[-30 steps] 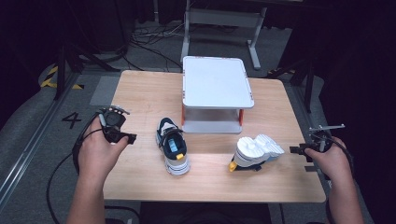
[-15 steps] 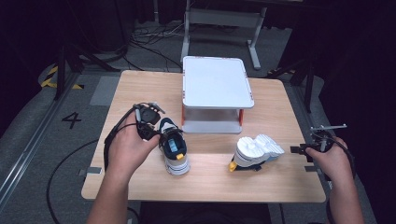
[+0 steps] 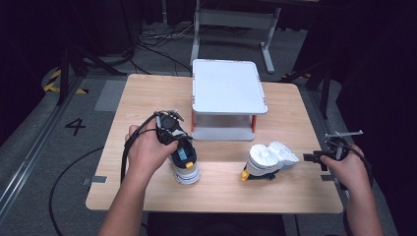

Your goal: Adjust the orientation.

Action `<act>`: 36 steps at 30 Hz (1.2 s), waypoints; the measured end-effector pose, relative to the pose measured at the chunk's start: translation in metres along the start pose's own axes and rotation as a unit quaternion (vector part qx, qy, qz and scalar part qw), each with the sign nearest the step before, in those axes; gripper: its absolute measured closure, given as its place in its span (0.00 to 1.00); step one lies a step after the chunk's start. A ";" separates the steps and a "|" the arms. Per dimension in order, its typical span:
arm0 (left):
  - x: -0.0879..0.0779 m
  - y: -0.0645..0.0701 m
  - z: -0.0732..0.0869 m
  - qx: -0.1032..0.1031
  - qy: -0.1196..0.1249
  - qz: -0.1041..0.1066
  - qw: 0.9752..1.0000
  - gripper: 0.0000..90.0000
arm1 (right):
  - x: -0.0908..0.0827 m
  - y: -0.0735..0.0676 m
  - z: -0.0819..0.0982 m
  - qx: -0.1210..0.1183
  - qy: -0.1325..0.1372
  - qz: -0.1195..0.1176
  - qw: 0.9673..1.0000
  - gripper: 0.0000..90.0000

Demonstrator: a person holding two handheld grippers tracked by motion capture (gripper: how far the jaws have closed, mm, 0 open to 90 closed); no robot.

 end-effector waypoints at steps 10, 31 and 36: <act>0.021 -0.003 -0.003 -0.013 -0.013 -0.002 1.000 0.68 | 0.002 0.000 0.001 -0.006 -0.003 0.000 1.000 0.50; 0.008 0.004 -0.007 -0.035 0.009 -0.047 0.998 0.82 | 0.001 0.000 0.002 -0.009 -0.002 0.001 1.000 0.49; -0.009 0.017 -0.015 -0.001 0.031 -0.051 0.998 0.83 | -0.001 0.001 0.004 -0.007 0.001 0.004 1.000 0.49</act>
Point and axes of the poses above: each handheld gripper's, and its own axes: x roughly forward along the jaws, z roughly out of its underside, y roughly to its right, the point moved 1 cm from there along x, roughly forward along the jaws, and after that the axes turned 14 degrees about x, right-handed, at the moved point
